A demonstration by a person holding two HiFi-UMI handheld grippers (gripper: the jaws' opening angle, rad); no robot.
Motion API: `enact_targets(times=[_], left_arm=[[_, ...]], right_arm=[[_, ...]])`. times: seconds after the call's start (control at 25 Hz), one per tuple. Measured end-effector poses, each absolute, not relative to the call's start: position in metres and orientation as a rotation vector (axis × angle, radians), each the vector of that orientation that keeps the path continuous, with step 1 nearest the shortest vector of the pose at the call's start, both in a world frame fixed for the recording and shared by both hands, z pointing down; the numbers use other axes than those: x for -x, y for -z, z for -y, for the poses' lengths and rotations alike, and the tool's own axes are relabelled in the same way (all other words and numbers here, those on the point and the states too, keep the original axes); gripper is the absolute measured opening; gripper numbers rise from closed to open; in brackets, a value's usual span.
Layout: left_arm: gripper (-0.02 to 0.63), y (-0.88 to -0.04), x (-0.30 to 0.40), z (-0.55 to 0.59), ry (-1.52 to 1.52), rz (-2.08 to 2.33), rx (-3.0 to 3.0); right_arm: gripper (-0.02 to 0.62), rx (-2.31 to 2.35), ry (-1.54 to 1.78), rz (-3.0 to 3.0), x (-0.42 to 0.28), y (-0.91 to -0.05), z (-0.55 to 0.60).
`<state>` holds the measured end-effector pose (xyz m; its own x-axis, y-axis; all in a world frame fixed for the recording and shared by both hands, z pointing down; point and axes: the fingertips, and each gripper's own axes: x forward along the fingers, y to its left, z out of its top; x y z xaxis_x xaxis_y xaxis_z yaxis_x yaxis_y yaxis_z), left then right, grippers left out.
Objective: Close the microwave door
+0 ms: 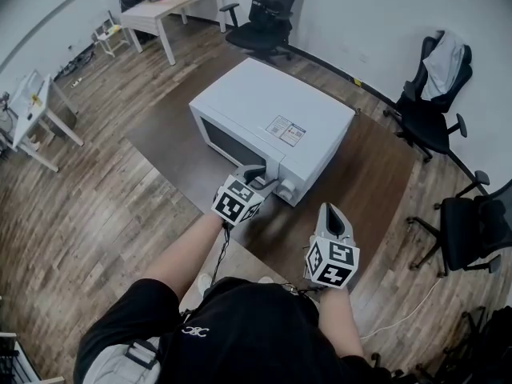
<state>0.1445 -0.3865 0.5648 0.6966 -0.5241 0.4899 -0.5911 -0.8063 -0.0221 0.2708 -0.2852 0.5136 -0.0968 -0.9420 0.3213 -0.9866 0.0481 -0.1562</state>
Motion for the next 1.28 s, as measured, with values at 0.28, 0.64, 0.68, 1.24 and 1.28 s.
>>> enact_targets(times=[0.28, 0.64, 0.68, 1.24, 1.28], left_arm=[[0.009, -0.539, -0.111, 0.375, -0.485, 1.101, -2.694], [0.011, -0.506, -0.040, 0.359, -0.327, 1.238, -2.592], [0.011, -0.502, -0.030, 0.356, -0.318, 1.257, -2.586], [0.011, -0.494, 0.096, 0.327, -0.359, 1.359, -2.474], [0.011, -0.494, 0.102, 0.329, -0.350, 1.364, -2.463]], right_arm=[[0.005, -1.959, -0.489, 2.222, -0.239, -0.510, 0.293], [0.005, -1.868, -0.441, 2.315, -0.165, -0.494, 0.307], [0.005, -1.859, -0.437, 2.332, -0.155, -0.491, 0.309], [0.002, -1.678, -0.333, 2.461, -0.009, -0.473, 0.328], [0.002, -1.666, -0.324, 2.463, -0.003, -0.473, 0.328]])
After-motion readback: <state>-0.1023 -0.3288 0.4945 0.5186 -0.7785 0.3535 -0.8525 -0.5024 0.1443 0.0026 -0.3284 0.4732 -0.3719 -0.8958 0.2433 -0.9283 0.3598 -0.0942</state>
